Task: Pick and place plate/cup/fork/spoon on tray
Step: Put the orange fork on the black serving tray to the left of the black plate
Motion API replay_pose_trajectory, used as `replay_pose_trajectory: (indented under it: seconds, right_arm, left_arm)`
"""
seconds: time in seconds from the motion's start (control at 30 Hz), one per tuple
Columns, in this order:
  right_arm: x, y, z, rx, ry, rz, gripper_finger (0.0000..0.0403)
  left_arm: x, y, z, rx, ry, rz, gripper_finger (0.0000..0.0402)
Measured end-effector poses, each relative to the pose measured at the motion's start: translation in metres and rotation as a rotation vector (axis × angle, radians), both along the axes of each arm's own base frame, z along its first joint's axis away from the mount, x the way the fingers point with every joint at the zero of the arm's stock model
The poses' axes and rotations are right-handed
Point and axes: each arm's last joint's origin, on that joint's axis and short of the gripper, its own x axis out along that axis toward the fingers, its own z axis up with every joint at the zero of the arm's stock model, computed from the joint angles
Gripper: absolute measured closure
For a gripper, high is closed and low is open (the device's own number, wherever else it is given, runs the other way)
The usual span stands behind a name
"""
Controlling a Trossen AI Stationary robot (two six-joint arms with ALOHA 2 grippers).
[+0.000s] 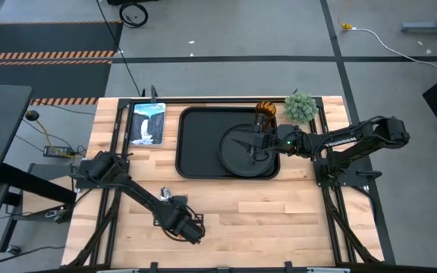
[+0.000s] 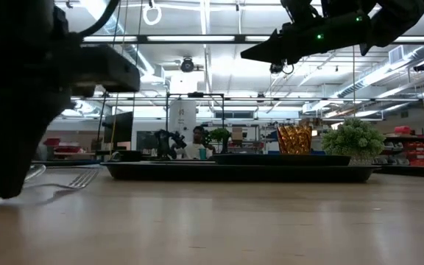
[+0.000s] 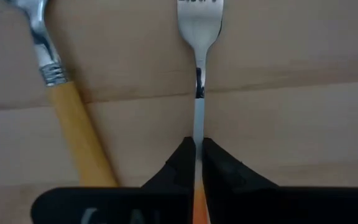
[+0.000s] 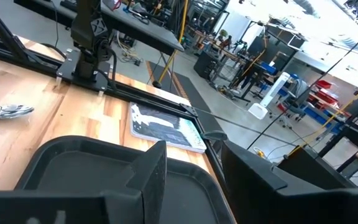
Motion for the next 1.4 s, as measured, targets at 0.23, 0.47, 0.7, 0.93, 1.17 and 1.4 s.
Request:
replay_pose_trajectory:
  seconds: [0.23, 0.47, 0.7, 0.93, 1.17, 1.4]
  right_arm:
    - [0.0, 0.0, 0.0, 0.0, 0.002, 0.0, 0.0243]
    - [0.0, 0.0, 0.0, 0.0, 0.001, -0.001, 0.0243]
    - [0.0, 0.0, 0.001, -0.001, -0.006, -0.005, 0.0243]
    - [0.0, 0.0, 0.002, -0.001, -0.015, -0.005, 0.0243]
    - [0.0, 0.0, 0.001, 0.002, -0.014, -0.004, 0.0243]
    - [0.001, 0.004, 0.001, 0.002, -0.014, 0.016, 0.0243]
  left_arm:
    - [0.001, 0.005, 0.012, 0.014, -0.048, -0.01, 0.0381]
    - [-0.002, 0.016, 0.036, 0.104, -0.137, -0.021, 0.038]
    - [0.01, 0.067, 0.05, 0.229, -0.089, -0.065, 0.0379]
    - [0.034, 0.138, 0.052, 0.312, -0.052, -0.117, 0.0379]
    - [0.051, 0.203, 0.054, 0.363, -0.094, -0.115, 0.0379]
    - [0.062, 0.252, 0.043, 0.4, -0.109, -0.109, 0.0379]
